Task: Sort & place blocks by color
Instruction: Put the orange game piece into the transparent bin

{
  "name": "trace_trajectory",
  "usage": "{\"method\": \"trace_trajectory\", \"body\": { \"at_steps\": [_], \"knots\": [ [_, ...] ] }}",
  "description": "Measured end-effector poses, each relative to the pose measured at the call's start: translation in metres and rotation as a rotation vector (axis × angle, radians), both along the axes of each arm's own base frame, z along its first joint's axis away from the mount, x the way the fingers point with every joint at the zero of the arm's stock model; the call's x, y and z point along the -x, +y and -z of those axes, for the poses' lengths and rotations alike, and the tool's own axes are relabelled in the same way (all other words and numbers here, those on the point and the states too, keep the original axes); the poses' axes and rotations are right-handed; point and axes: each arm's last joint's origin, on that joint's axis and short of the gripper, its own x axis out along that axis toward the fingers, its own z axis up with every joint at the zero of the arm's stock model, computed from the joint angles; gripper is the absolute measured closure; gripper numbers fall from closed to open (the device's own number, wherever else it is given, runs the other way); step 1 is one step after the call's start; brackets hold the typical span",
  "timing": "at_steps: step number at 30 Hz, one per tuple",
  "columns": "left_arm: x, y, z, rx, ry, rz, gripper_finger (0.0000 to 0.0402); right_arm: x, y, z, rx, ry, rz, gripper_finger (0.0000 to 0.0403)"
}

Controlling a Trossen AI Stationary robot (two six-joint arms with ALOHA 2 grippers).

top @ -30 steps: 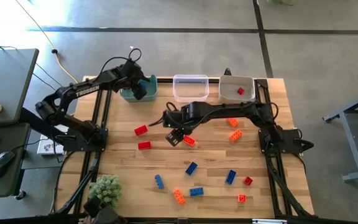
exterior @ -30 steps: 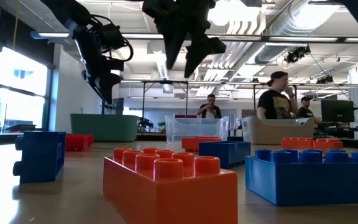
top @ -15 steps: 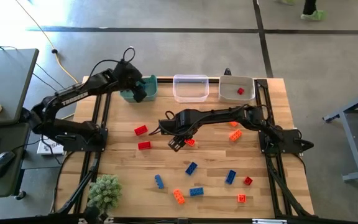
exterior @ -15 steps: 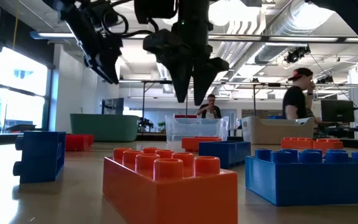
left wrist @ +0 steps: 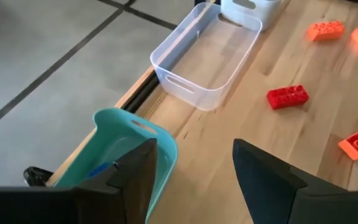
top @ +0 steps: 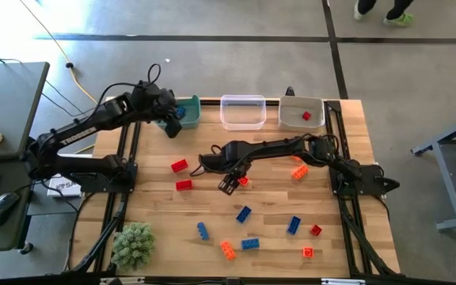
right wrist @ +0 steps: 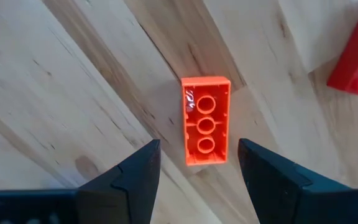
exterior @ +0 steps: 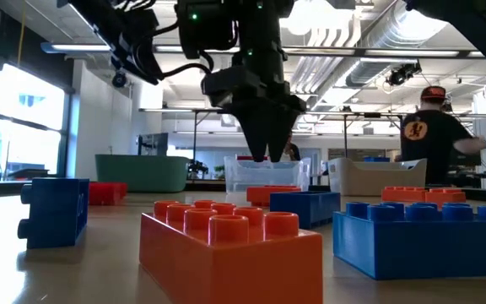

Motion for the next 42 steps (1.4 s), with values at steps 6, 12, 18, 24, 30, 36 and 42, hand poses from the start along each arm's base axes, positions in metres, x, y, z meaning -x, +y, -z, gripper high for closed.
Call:
{"method": "trace_trajectory", "body": {
  "at_steps": [6, 12, 18, 24, 30, 36, 42],
  "knots": [
    [0.000, -0.001, -0.001, -0.004, 0.000, 0.001, 0.0202, -0.002, -0.004, 0.005, -0.030, -0.003, -0.056, 0.0174],
    [0.000, -0.001, -0.001, -0.006, 0.001, -0.001, 0.0202, -0.004, -0.013, 0.011, -0.006, 0.007, -0.058, 0.0155],
    [0.000, -0.001, -0.001, -0.010, 0.005, -0.005, 0.0202, -0.007, -0.021, 0.026, -0.035, 0.033, -0.055, 0.0155],
    [0.000, -0.001, 0.000, -0.012, 0.007, -0.008, 0.0202, -0.010, -0.021, 0.042, -0.062, 0.063, -0.060, 0.0155],
    [0.000, 0.000, 0.000, -0.018, 0.012, -0.018, 0.0202, -0.008, -0.020, 0.055, -0.093, 0.093, -0.050, 0.0171],
    [0.000, 0.000, 0.000, -0.019, 0.013, -0.019, 0.0202, -0.005, -0.020, 0.058, -0.113, 0.116, -0.018, 0.0258],
    [0.000, 0.000, 0.000, -0.017, 0.011, -0.016, 0.0202, -0.005, -0.020, 0.057, -0.121, 0.118, 0.000, 0.0292]
  ]
}}
